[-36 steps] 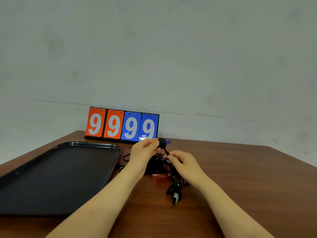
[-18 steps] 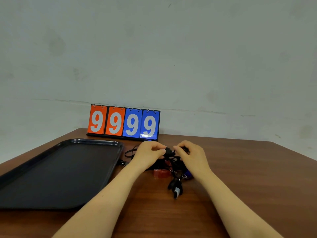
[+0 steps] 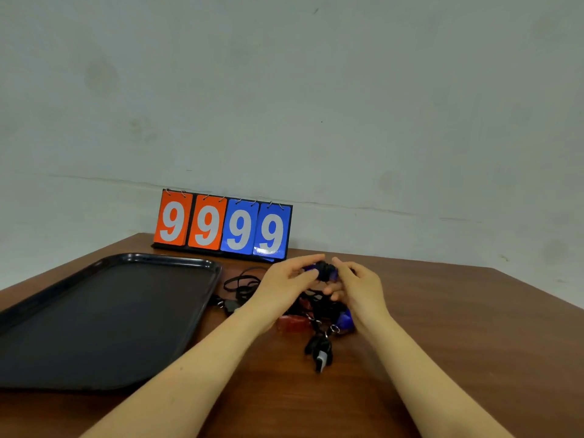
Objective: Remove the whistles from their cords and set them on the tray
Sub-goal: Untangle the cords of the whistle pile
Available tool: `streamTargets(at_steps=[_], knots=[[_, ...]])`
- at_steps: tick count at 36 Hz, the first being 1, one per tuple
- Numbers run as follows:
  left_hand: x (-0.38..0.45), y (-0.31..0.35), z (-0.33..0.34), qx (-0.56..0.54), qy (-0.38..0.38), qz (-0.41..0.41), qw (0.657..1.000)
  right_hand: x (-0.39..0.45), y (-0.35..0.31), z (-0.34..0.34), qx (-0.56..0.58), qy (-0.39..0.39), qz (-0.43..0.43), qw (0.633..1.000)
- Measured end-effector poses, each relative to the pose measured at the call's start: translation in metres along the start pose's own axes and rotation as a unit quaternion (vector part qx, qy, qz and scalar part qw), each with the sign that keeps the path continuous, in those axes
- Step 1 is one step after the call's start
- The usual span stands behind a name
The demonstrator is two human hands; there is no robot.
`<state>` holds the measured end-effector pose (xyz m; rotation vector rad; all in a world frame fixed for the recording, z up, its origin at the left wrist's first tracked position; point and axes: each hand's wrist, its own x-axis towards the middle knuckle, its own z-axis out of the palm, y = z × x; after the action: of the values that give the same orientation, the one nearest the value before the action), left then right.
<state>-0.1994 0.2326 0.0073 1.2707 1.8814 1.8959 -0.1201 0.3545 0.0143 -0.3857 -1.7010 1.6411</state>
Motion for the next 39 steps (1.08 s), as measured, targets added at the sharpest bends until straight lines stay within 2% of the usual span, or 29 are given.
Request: streamTargets(at_steps=[6, 9, 14, 20, 24, 31, 35, 39], knots=[[0.002, -0.002, -0.001, 0.081, 0.0, 0.017, 0.997, -0.001, 0.001, 0.004, 0.001, -0.002, 0.016, 1.0], [0.003, -0.003, -0.003, 0.086, 0.006, 0.015, 0.996, 0.0, 0.001, 0.004, -0.011, -0.009, 0.021, 1.0], [0.001, -0.002, -0.001, -0.038, -0.013, -0.024, 0.999, 0.0, 0.002, 0.004, -0.042, -0.032, 0.012, 0.999], [0.001, 0.001, -0.003, -0.214, 0.011, -0.057, 0.975, -0.001, 0.002, 0.005, -0.073, -0.063, -0.003, 0.995], [0.002, 0.0, -0.004, -0.243, 0.027, -0.065, 0.967, 0.0, 0.005, 0.006, -0.084, -0.076, 0.008, 0.993], [0.007, -0.008, -0.005, -0.256, 0.061, -0.097, 0.96, 0.0, 0.003, 0.005, -0.096, -0.045, 0.006, 0.994], [0.008, -0.009, -0.006, -0.253, 0.077, -0.101, 0.959, -0.001, 0.005, 0.004, -0.134, -0.032, -0.036, 0.99], [0.011, -0.012, -0.01, -0.212, 0.084, -0.107, 0.968, -0.004, 0.006, 0.004, -0.188, -0.034, -0.14, 0.972]])
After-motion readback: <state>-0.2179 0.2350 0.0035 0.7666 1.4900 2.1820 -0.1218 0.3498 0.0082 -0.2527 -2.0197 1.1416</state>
